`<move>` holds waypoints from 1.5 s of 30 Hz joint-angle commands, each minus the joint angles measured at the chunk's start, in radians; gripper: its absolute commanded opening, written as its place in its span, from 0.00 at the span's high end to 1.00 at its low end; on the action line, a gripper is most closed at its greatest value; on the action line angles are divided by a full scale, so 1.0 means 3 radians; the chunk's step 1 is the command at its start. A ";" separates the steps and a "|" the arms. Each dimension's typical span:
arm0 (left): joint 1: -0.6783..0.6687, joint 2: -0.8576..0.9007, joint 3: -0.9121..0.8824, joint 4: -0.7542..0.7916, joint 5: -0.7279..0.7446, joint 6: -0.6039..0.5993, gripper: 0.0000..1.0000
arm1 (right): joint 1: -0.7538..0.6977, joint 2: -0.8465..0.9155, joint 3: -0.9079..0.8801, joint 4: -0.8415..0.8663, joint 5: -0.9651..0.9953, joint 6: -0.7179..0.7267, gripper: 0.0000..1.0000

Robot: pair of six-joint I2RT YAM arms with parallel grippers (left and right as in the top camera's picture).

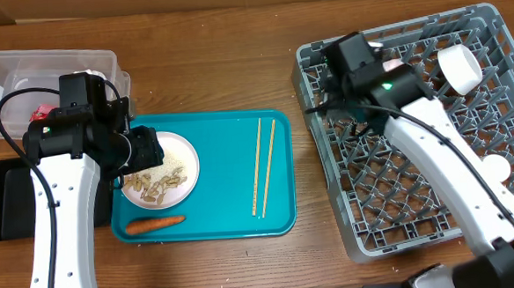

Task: Sort waste into correct bins and load items into the dishwasher
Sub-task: 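Move the right gripper to the chopsticks and grasp one chopstick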

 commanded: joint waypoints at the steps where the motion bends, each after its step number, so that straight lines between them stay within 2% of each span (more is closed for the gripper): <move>1: -0.0031 0.0015 -0.0011 0.0011 -0.0022 -0.0010 0.35 | 0.0037 0.0023 0.0000 0.0000 -0.1415 -0.0253 0.13; 3: -0.0031 0.0015 -0.0011 0.0011 -0.0020 -0.0010 0.35 | 0.0107 0.0072 -0.0070 0.0014 -0.1409 -0.0100 0.14; 8: -0.0031 0.0015 -0.0011 0.0011 -0.0022 -0.0010 0.34 | 0.0370 0.0314 -0.0142 0.0075 -0.1378 -0.0066 0.18; 17: -0.0031 0.0015 -0.0011 0.0009 -0.0022 -0.0010 0.34 | 0.0809 0.0919 -0.0144 0.0131 -0.0857 0.0717 0.22; 23: -0.0031 0.0015 -0.0011 0.0010 -0.0022 -0.0009 0.33 | 0.0858 0.1209 -0.0146 0.0229 -0.0818 0.1001 0.37; 36: -0.0031 0.0015 -0.0011 0.0003 -0.0022 -0.0010 0.33 | 0.0963 0.1625 -0.0146 0.0299 -0.0830 0.1024 0.41; 39: -0.0031 0.0015 -0.0011 0.0003 -0.0022 -0.0009 0.33 | 0.0965 0.1665 -0.0150 0.0315 -0.0816 0.1113 0.44; 45: -0.0031 0.0015 -0.0011 0.0000 -0.0022 -0.0009 0.33 | 0.0965 0.1672 -0.0153 0.0319 -0.0735 0.1164 0.59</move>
